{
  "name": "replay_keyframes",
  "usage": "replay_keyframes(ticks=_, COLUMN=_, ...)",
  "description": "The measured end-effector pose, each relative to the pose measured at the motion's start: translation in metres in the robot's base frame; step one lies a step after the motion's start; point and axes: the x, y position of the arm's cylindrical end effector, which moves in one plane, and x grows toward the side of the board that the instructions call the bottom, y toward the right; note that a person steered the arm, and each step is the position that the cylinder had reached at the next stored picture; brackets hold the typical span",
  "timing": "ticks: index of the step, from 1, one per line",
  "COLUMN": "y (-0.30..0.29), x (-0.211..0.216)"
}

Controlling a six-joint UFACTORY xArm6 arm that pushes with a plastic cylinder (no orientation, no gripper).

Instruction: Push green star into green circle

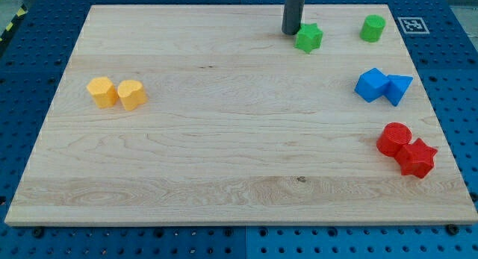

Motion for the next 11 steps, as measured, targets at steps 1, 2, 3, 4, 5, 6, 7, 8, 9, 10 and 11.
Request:
replay_keyframes(ticks=1, y=-0.035, x=0.016)
replay_keyframes(ticks=2, y=-0.039, x=0.027)
replay_keyframes(ticks=3, y=0.004, x=0.023)
replay_keyframes(ticks=4, y=0.047, x=0.016)
replay_keyframes(ticks=5, y=0.063, x=0.016)
replay_keyframes(ticks=6, y=0.046, x=0.032)
replay_keyframes(ticks=7, y=0.044, x=0.046)
replay_keyframes(ticks=8, y=0.066, x=0.046)
replay_keyframes(ticks=9, y=0.088, x=0.045)
replay_keyframes(ticks=10, y=0.105, x=0.039)
replay_keyframes(ticks=11, y=0.112, x=0.038)
